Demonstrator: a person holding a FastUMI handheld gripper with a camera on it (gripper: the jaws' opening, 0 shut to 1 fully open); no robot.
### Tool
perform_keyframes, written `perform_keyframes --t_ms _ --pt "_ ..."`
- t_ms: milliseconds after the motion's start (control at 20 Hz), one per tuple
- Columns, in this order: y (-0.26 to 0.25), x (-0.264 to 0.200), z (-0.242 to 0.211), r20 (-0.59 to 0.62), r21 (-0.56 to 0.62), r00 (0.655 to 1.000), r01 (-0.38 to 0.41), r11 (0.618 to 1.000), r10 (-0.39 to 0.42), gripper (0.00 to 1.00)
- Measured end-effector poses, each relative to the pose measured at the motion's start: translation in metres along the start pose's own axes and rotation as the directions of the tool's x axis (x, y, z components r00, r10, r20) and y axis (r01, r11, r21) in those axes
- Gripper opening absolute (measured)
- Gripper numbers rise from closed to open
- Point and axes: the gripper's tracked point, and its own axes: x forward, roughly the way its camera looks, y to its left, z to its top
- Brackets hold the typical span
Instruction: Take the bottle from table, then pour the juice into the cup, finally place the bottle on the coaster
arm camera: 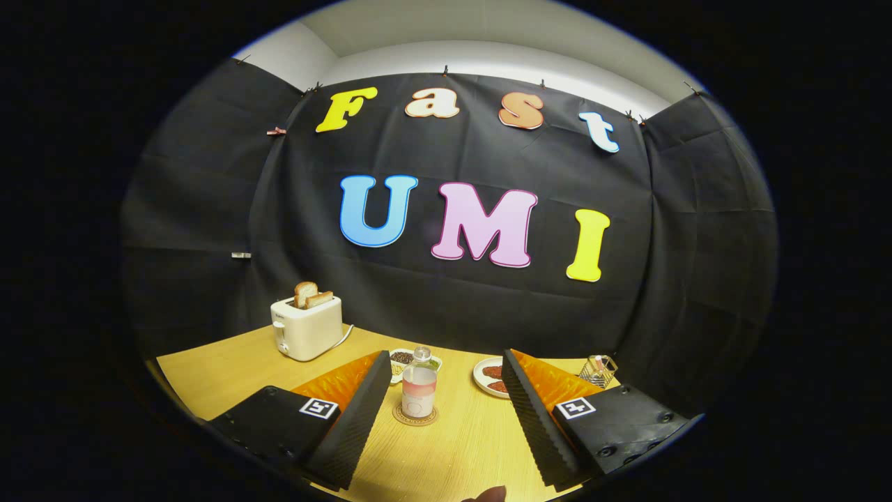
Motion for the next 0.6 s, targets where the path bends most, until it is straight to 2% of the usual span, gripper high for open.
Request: perform_keyframes --t_ms 300,600 --pt "-0.020 -0.036 0.038 0.058 0.003 0.997 0.048 0.999 -0.049 0.97" --pt "-0.023 -0.050 0.030 0.070 -0.054 0.996 0.061 0.997 -0.057 0.97"
